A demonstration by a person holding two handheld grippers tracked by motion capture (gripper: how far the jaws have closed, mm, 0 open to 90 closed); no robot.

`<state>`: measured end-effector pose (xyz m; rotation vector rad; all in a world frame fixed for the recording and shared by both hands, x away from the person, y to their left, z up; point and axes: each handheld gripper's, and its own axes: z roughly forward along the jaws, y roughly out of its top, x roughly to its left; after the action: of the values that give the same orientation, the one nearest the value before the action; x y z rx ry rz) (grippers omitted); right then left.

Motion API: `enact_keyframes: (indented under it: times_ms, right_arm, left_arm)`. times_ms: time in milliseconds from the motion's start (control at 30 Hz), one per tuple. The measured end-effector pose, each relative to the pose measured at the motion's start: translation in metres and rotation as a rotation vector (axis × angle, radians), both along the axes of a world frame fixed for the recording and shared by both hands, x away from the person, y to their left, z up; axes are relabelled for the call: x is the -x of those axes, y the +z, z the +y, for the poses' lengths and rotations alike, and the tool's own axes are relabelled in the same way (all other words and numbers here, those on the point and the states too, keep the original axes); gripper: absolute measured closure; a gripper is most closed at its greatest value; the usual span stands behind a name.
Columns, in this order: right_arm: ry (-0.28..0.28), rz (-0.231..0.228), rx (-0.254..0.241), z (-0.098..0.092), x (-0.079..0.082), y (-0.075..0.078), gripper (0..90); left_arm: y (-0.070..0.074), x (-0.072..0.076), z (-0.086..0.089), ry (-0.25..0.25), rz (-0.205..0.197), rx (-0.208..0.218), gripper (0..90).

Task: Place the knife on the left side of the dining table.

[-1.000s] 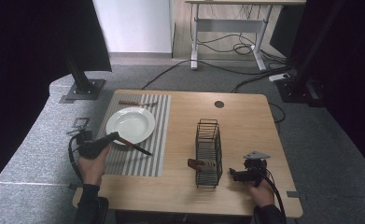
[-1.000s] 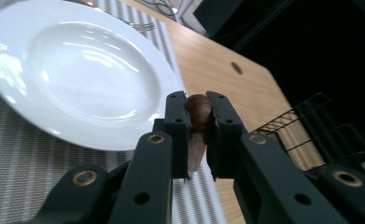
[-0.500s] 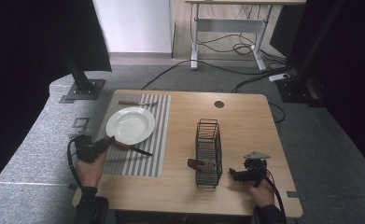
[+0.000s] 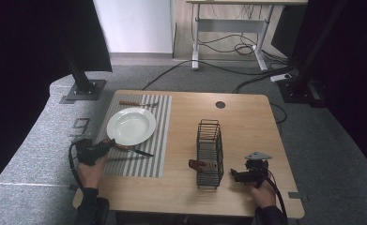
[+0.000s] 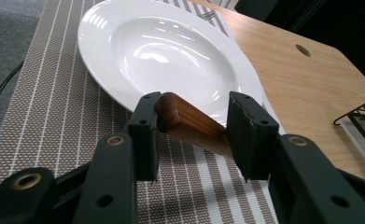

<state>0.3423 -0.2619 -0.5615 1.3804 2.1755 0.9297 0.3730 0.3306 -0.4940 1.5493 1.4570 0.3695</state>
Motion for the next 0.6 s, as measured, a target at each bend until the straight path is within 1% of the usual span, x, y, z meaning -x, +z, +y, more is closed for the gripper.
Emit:
enact_keyframes:
  times_ms: [233,300,367,400,433,500,533,567,600]
  right_arm:
    - [0.000,0.000,0.000,0.000,0.000,0.000,0.0]
    - [0.000,0.000,0.000,0.000,0.000,0.000,0.0]
    - [0.000,0.000,0.000,0.000,0.000,0.000,0.0]
    - [0.000,0.000,0.000,0.000,0.000,0.000,0.0]
    - [0.000,0.000,0.000,0.000,0.000,0.000,0.0]
    - [0.000,0.000,0.000,0.000,0.000,0.000,0.0]
    - [0.000,0.000,0.000,0.000,0.000,0.000,0.0]
    - [0.000,0.000,0.000,0.000,0.000,0.000,0.0]
    - [0.000,0.000,0.000,0.000,0.000,0.000,0.0]
  left_arm:
    - [-0.008,-0.002,0.002,0.001,-0.004,-0.005,52.6]
    - [-0.011,-0.002,0.004,0.000,-0.007,0.000,52.4]
    - [-0.017,-0.004,0.007,0.000,0.000,0.011,51.1]
    - [-0.017,-0.004,0.007,0.000,0.000,0.011,51.0]
    - [-0.021,-0.005,0.010,0.000,0.006,0.026,50.7]
    - [-0.023,-0.005,0.011,0.001,0.009,0.029,50.4]
    - [-0.026,-0.006,0.013,0.003,0.017,0.026,49.4]
    - [-0.027,-0.006,0.013,0.010,0.022,0.000,48.1]
    - [-0.029,-0.006,0.013,0.012,0.029,-0.041,48.1]
